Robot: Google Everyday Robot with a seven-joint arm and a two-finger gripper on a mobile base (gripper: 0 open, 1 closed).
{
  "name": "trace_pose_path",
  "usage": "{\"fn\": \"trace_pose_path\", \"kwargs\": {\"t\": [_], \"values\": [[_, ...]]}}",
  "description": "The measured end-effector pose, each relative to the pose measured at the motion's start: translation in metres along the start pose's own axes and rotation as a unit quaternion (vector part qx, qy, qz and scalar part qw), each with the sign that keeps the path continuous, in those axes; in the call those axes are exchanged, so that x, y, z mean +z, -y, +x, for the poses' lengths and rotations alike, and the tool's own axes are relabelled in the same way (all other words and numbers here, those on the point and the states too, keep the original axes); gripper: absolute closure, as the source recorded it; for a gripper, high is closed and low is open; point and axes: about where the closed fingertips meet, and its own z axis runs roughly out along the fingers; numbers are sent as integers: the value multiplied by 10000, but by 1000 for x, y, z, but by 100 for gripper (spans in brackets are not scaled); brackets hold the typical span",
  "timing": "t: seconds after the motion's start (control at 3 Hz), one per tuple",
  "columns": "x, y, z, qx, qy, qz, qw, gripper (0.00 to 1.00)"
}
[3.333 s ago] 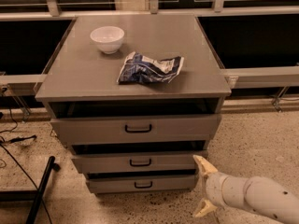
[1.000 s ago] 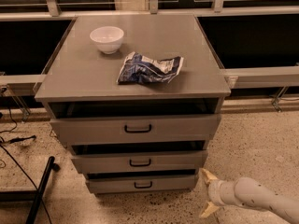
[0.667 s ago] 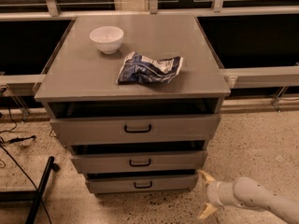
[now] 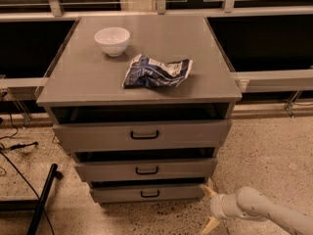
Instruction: Open bottom drawer
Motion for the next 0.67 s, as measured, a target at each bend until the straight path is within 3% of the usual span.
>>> {"fn": "trace_pose_path", "kwargs": {"t": [0.67], "values": [[40, -3, 7, 139, 204, -201, 9995, 0]]}}
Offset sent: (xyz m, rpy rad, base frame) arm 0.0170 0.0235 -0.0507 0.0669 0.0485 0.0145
